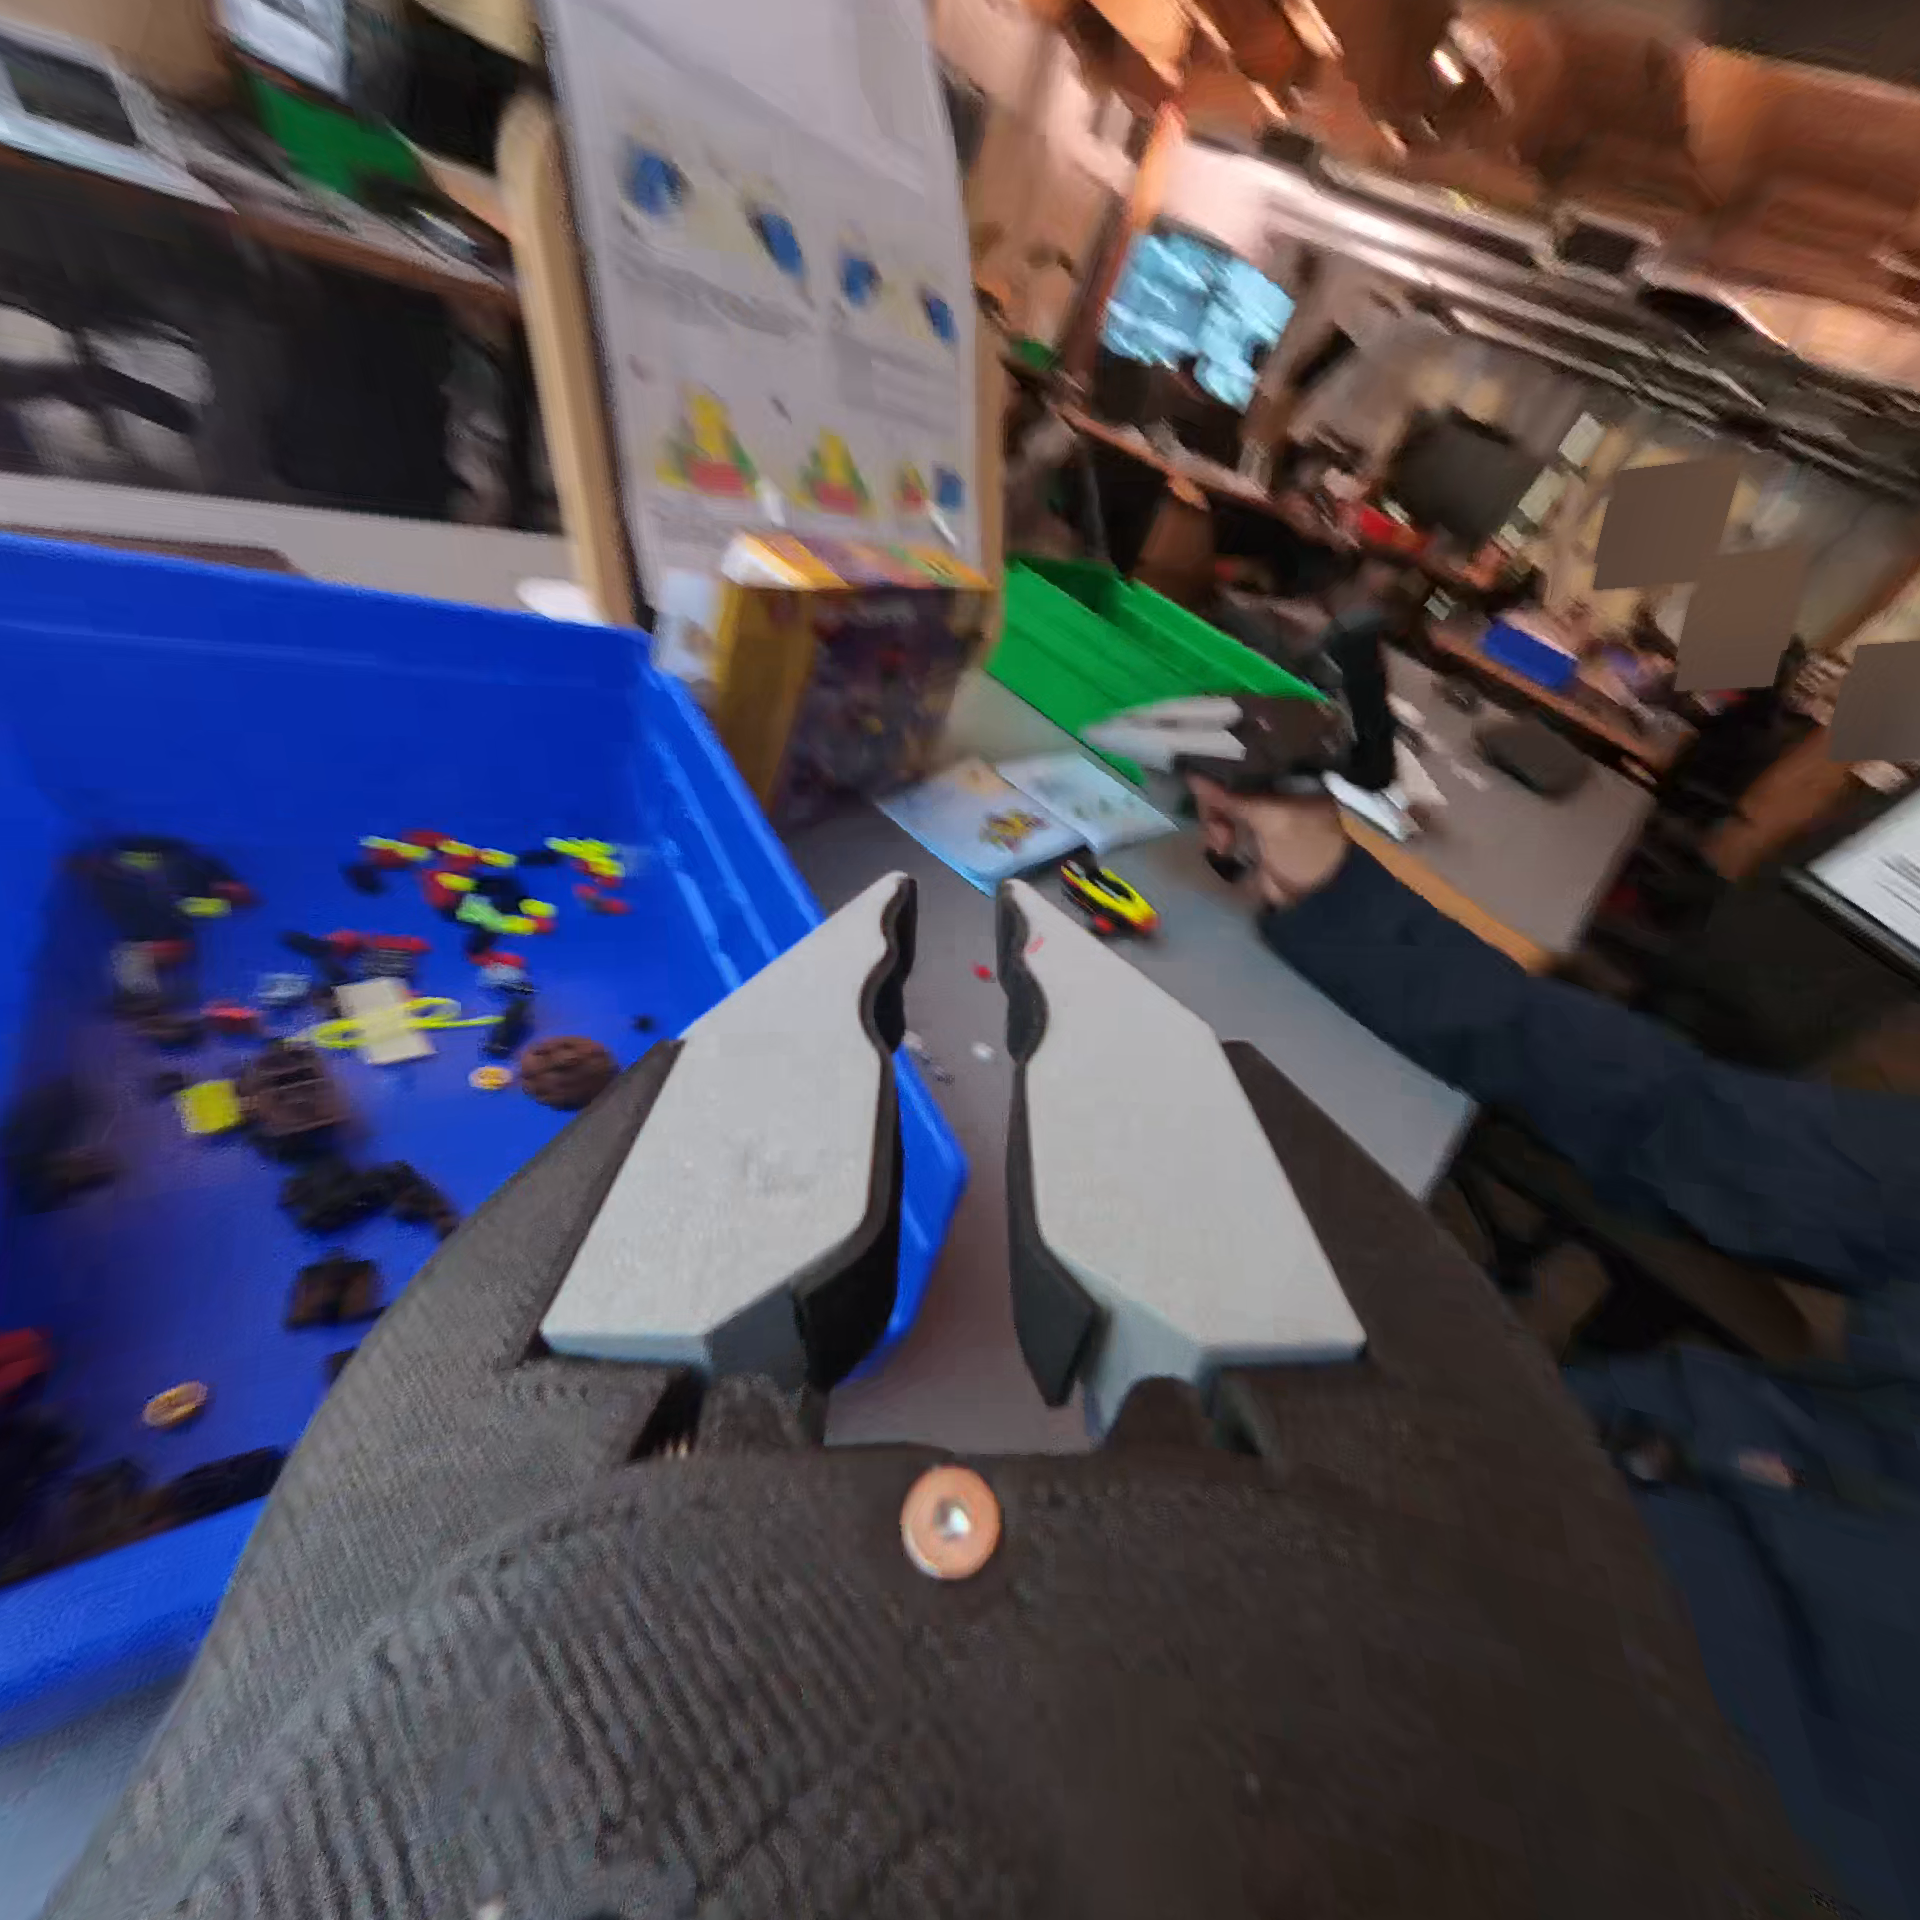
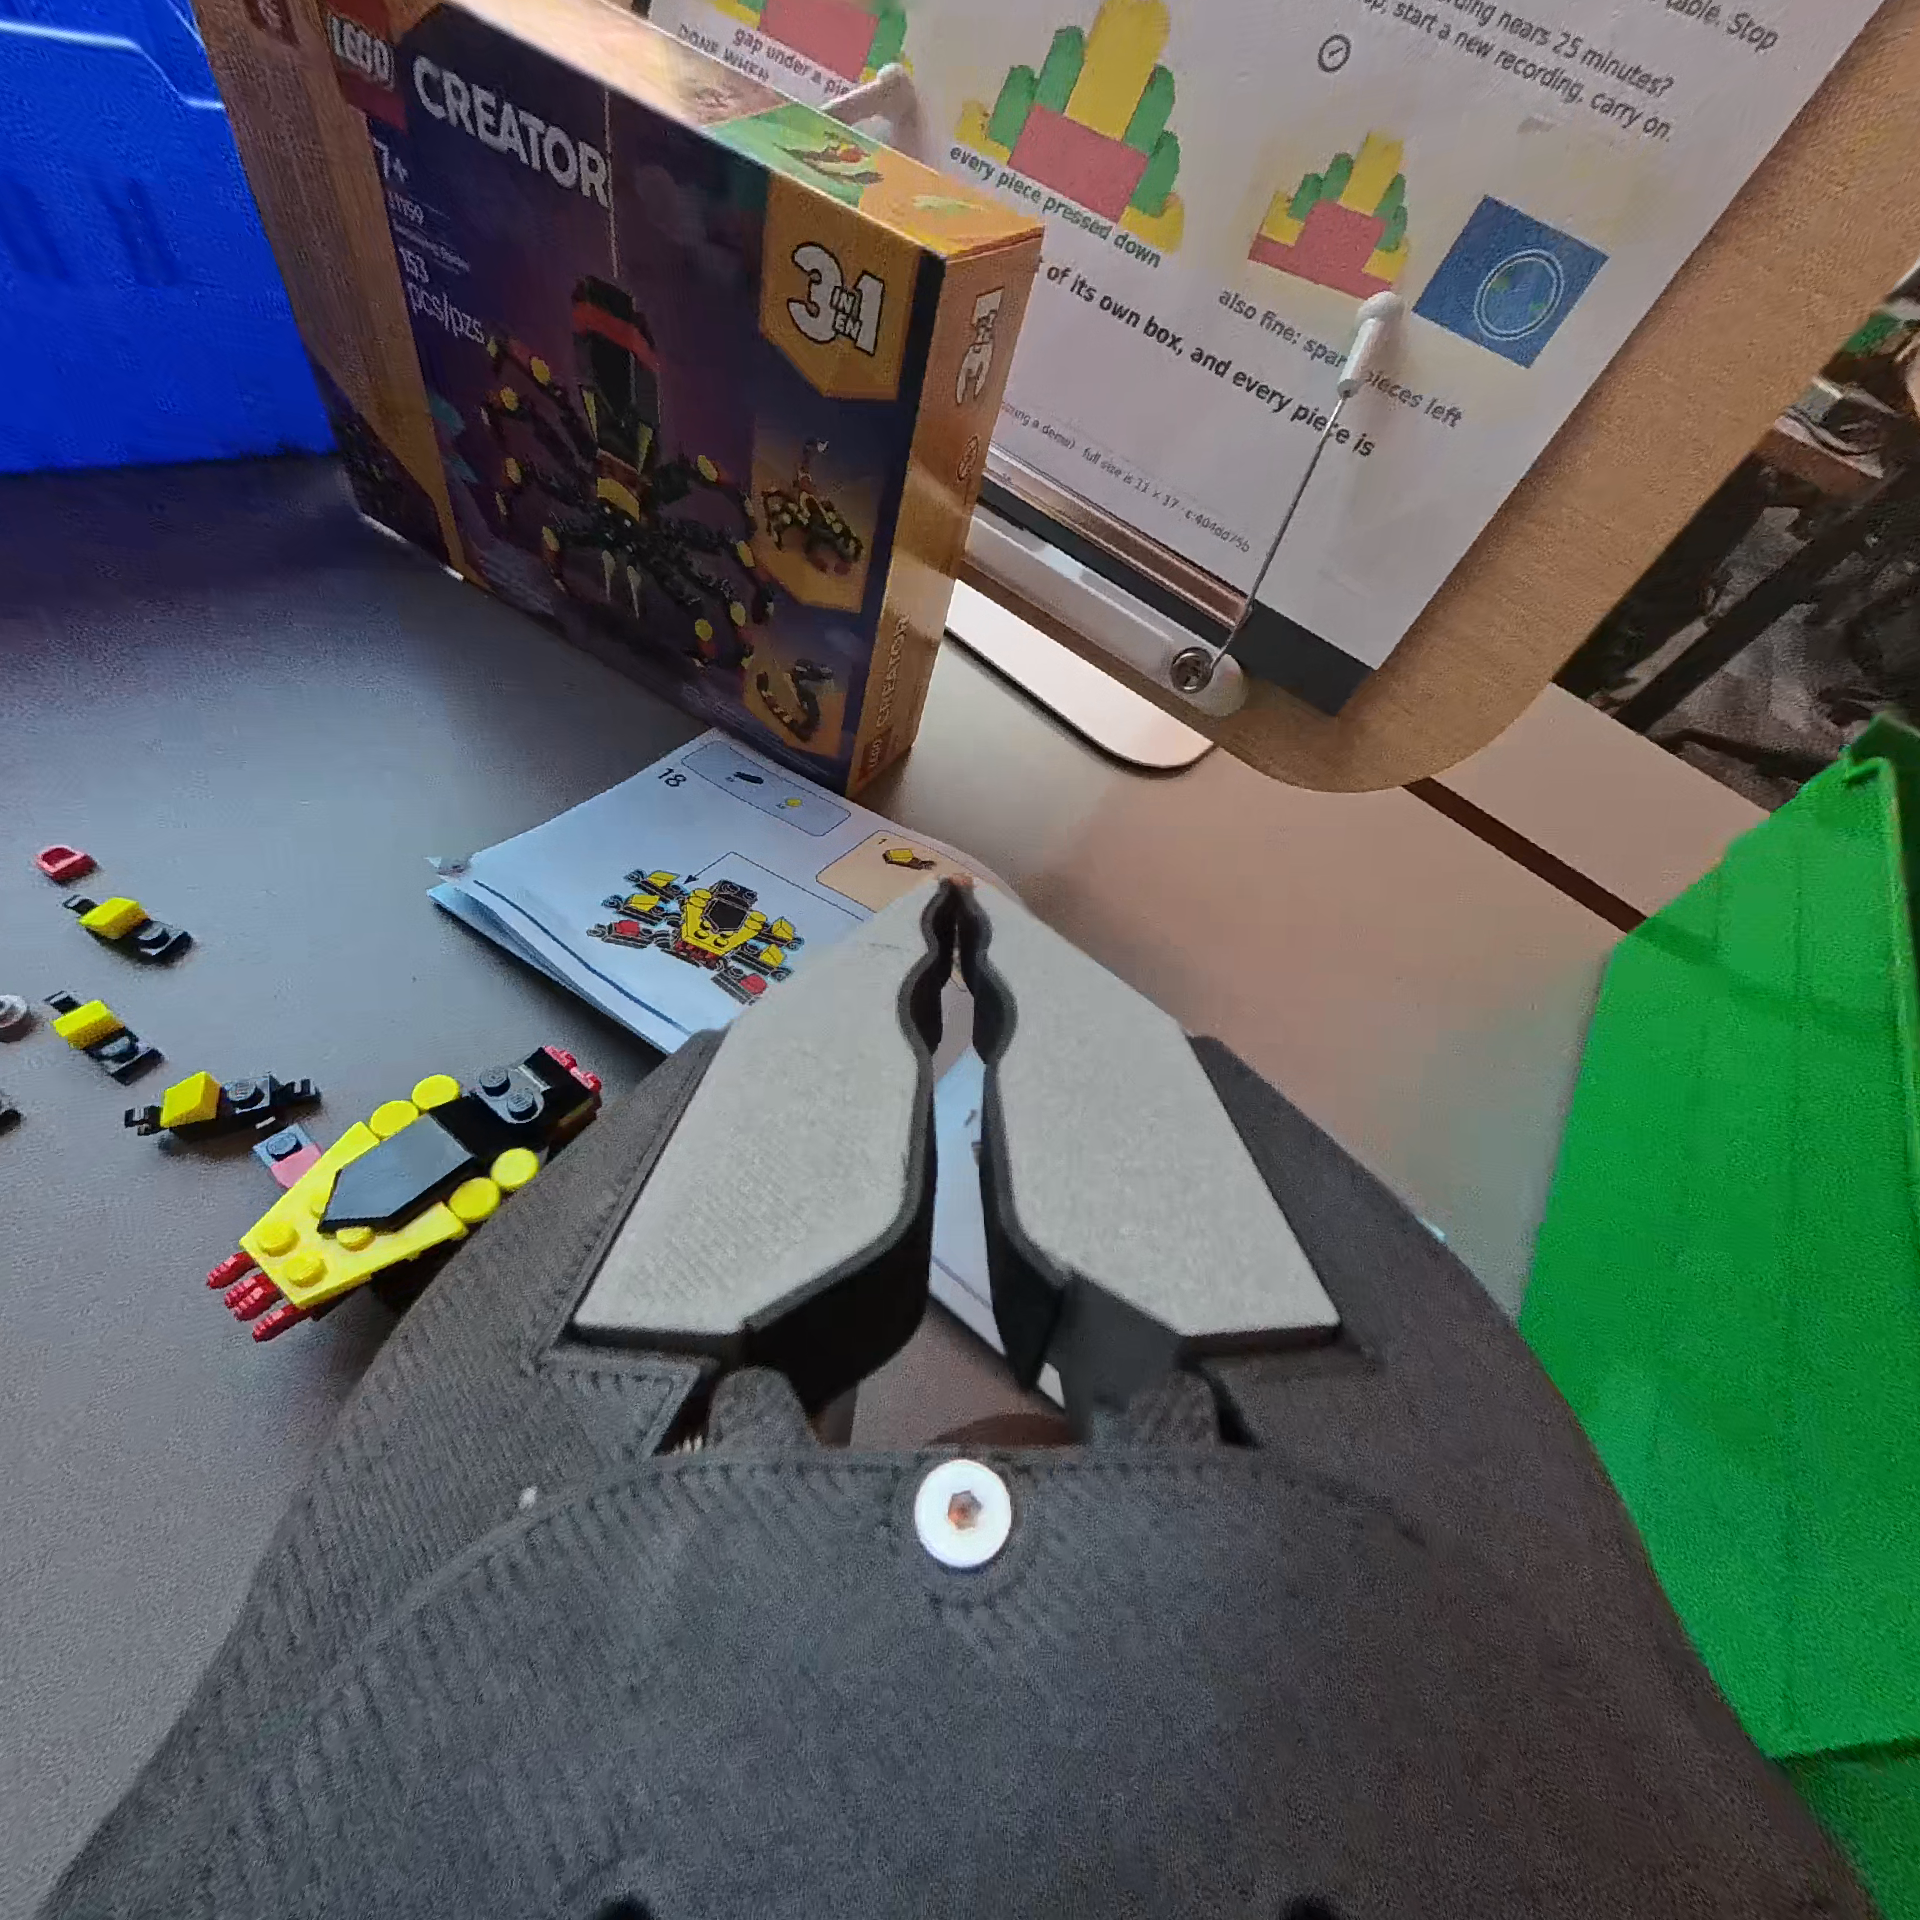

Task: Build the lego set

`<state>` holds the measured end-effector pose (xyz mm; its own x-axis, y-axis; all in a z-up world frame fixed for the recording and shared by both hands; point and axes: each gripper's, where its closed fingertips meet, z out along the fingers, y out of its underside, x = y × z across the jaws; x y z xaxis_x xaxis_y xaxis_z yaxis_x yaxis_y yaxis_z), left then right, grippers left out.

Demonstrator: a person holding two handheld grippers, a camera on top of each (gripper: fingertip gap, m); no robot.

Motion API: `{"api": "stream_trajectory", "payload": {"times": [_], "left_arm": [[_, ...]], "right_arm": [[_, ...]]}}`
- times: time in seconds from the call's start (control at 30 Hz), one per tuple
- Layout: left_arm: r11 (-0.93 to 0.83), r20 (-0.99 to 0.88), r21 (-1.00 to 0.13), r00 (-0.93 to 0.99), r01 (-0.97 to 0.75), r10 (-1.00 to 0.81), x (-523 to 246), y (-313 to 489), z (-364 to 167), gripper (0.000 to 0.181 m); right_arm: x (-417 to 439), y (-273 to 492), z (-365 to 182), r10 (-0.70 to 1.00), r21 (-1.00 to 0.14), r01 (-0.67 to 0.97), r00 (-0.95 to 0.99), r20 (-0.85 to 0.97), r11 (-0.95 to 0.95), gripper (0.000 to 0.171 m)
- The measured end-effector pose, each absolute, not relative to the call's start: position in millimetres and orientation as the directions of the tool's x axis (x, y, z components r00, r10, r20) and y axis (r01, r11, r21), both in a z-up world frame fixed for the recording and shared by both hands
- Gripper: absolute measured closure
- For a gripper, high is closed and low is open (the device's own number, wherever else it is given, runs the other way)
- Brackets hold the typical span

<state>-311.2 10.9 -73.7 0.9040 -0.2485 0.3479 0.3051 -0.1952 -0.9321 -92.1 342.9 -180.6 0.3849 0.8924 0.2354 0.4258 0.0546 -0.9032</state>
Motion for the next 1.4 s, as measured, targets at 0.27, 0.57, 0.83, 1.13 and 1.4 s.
{"api": "stream_trajectory", "payload": {"times": [0.27,0.57,0.83,1.13,1.4], "left_arm": [[-0.577,0.090,-0.813,0.996,0.085,0.020,-339,-3,-155,0.181],[-0.608,0.162,-0.793,0.955,-0.023,-0.247,-265,34,-169,0.181],[-0.438,0.041,-0.895,0.993,0.084,0.107,-350,23,-131,0.172],[-0.539,-0.078,-0.838,0.961,0.081,0.265,-402,11,-164,0.181],[-0.512,-0.091,-0.857,0.957,0.065,0.275,-401,16,-157,0.171]], "right_arm": [[-93,341,-180,0.900,-0.904,0.424,0.375,0.224,0.048,0.171],[-90,342,-174,0.879,-0.897,0.434,0.389,0.274,0.088,0.171],[-92,336,-166,0.883,-0.907,0.407,0.380,0.274,0.107,0.171],[-95,333,-166,0.866,-0.883,0.439,0.364,0.344,0.166,0.171],[-90,333,-148,0.838,-0.898,0.382,0.397,0.374,0.220,0.171]]}}
